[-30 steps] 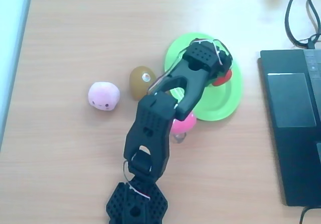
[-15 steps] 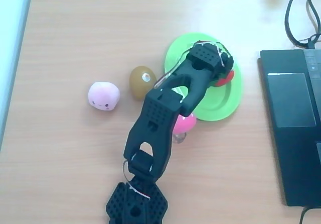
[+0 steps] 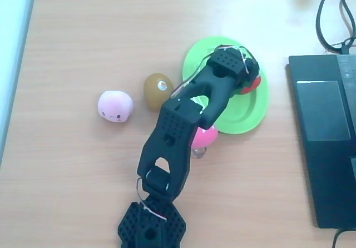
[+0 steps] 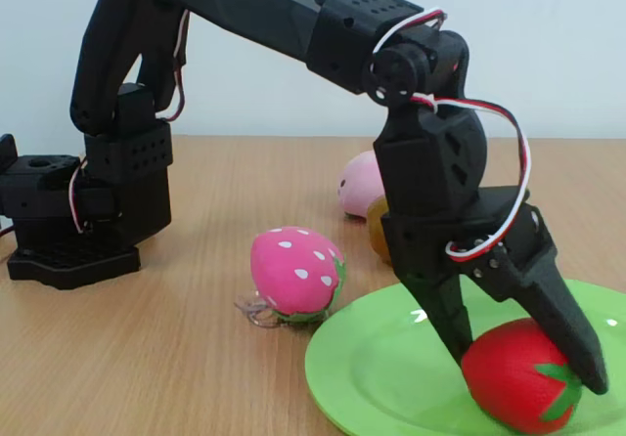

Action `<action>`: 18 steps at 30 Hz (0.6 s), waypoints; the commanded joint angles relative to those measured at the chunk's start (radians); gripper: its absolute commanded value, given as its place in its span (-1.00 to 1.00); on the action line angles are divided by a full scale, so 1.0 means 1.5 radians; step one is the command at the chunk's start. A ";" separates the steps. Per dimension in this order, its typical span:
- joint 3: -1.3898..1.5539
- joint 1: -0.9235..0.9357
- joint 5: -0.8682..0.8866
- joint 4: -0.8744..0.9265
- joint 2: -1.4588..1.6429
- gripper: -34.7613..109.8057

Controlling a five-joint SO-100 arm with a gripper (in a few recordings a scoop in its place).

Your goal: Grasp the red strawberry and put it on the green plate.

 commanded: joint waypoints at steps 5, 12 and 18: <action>0.046 -0.002 -0.017 0.007 0.099 0.26; 0.099 -0.028 -0.029 0.009 0.237 0.26; 0.149 -0.083 -0.038 -0.005 0.477 0.22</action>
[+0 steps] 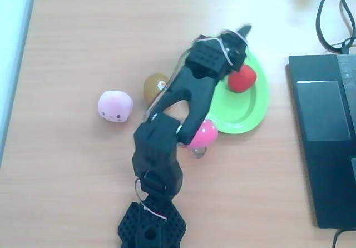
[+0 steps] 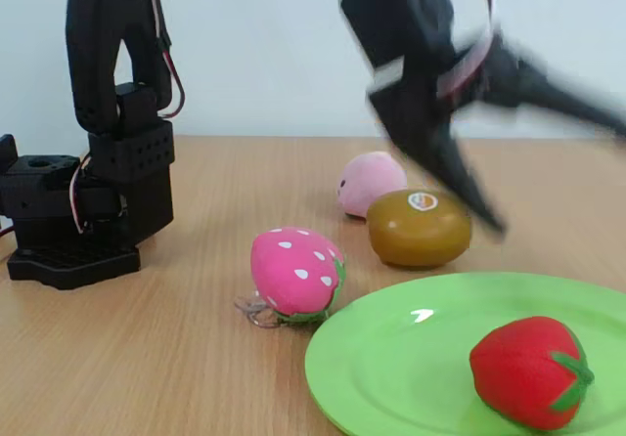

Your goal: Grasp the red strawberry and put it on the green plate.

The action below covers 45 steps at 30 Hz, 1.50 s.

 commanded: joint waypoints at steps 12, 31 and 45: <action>0.411 -0.253 -0.024 -0.216 0.697 -0.63; 1.115 -0.313 -0.042 -0.236 1.102 -0.63; 1.065 -0.332 -0.019 0.072 1.102 -0.63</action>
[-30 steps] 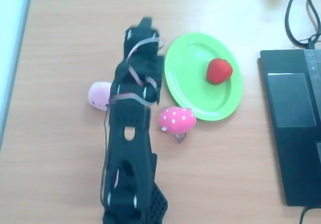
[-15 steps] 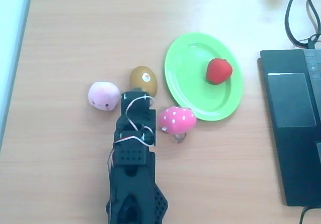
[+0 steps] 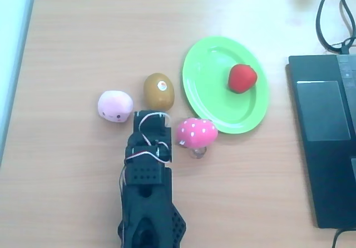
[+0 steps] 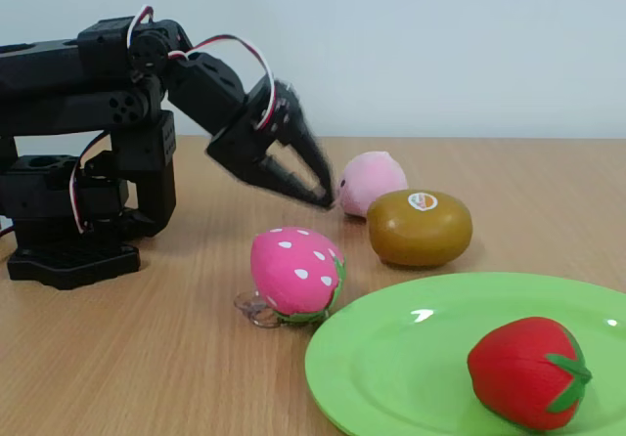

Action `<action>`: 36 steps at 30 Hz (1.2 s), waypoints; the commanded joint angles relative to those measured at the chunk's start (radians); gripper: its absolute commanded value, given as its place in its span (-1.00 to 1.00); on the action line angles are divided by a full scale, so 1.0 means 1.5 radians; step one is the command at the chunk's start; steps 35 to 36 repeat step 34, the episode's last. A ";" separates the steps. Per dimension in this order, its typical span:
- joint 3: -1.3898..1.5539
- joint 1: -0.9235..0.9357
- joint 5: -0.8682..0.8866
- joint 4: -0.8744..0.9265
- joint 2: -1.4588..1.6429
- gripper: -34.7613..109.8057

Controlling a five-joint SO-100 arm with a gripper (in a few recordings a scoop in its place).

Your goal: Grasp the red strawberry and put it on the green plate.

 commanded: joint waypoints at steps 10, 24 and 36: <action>-0.020 -0.001 -0.014 0.142 0.017 -0.55; -0.020 -0.001 -0.014 0.142 0.017 -0.63; -0.020 -0.001 -0.014 0.142 0.017 -0.63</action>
